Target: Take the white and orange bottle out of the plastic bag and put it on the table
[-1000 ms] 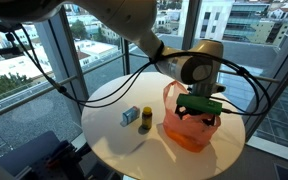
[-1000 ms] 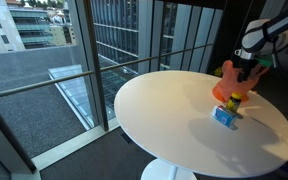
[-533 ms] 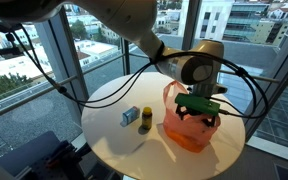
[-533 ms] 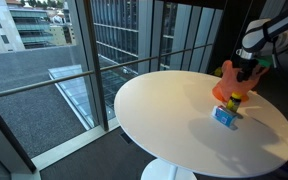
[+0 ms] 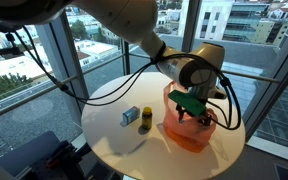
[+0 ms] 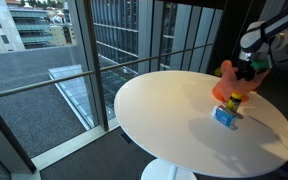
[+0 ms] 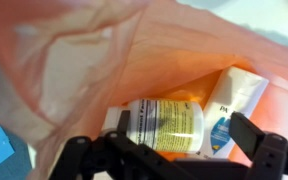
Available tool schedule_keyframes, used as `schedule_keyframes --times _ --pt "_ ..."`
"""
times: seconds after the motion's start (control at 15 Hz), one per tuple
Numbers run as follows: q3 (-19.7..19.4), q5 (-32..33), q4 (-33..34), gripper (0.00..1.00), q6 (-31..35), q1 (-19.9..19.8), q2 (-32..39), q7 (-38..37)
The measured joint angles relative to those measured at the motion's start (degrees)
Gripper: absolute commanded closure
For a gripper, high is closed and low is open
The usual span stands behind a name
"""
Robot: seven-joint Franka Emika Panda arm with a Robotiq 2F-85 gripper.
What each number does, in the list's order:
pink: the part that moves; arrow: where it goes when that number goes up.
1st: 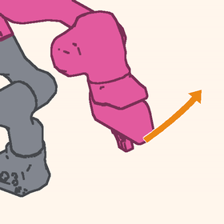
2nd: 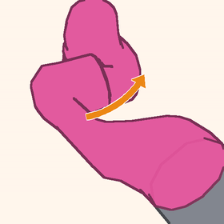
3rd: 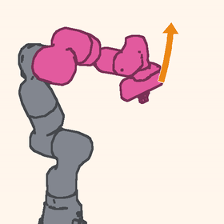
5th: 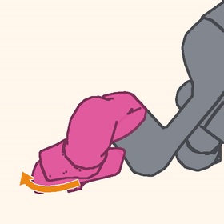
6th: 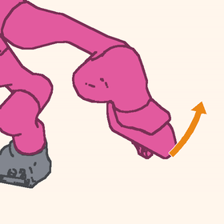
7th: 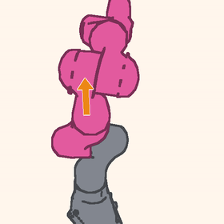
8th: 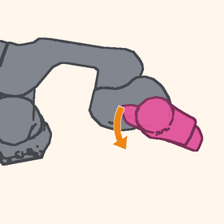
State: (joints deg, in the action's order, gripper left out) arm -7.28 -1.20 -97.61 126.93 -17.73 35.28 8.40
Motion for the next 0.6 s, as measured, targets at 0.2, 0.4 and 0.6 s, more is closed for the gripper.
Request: schedule_keyframes --times 0.2,0.4,0.6 --pt "-0.3 -2.2 0.1 0.0 0.0 0.6 0.3 -7.6" --pt "-1.3 -3.3 0.4 0.0 0.0 1.6 0.3 -14.9" --pt "-2.7 -3.5 0.6 0.0 0.0 2.7 0.3 -20.9"
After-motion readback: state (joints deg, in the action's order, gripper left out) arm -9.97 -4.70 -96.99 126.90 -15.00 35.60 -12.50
